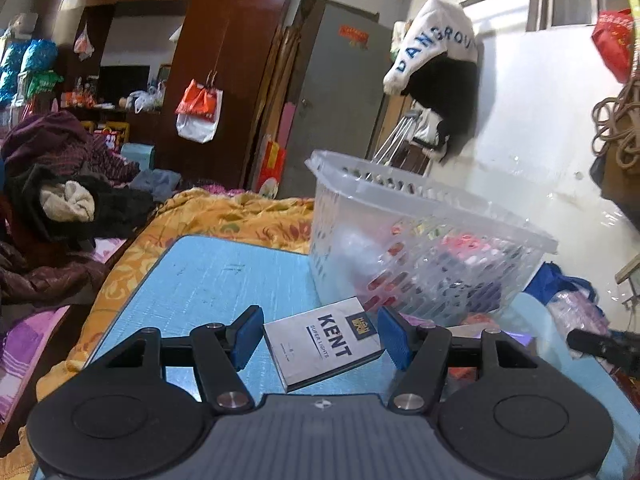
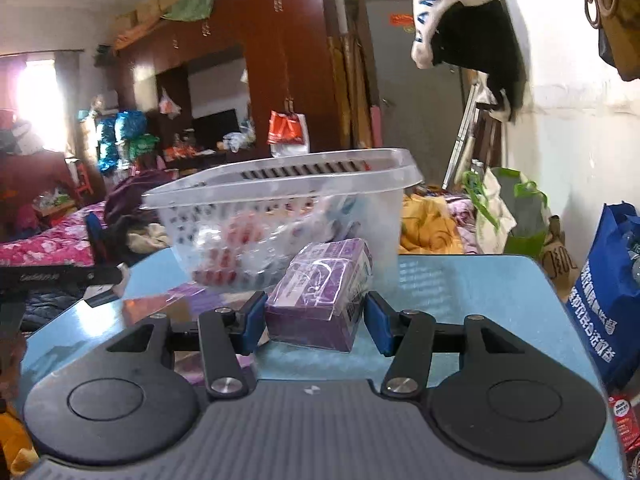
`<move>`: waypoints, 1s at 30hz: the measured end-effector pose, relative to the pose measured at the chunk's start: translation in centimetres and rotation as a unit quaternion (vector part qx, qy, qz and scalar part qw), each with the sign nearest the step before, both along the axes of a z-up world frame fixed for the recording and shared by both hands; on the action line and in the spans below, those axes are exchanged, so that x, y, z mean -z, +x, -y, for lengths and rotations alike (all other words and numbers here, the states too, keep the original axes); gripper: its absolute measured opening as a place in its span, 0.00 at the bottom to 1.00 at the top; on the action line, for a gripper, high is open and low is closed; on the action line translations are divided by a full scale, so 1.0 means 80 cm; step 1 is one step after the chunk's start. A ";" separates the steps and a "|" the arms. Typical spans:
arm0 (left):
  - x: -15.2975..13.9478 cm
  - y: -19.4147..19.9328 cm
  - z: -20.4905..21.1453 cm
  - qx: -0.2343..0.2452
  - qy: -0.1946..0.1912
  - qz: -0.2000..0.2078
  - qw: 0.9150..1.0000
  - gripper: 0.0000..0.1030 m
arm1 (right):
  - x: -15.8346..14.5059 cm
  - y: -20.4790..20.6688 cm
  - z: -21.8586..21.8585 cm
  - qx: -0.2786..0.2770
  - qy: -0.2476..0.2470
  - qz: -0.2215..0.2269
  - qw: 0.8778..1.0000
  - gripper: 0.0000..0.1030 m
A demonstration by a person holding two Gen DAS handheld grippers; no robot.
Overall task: Organize objects
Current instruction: 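Lift both boxes over the white basket and open both tools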
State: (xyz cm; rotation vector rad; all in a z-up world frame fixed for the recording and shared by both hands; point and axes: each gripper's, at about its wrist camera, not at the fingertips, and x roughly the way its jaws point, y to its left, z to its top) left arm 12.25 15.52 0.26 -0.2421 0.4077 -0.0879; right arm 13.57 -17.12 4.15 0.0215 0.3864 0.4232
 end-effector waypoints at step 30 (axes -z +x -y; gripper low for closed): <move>-0.140 0.121 0.052 0.056 -0.020 0.048 0.997 0.64 | -0.106 0.115 -0.053 -0.015 -0.027 0.089 0.996 0.54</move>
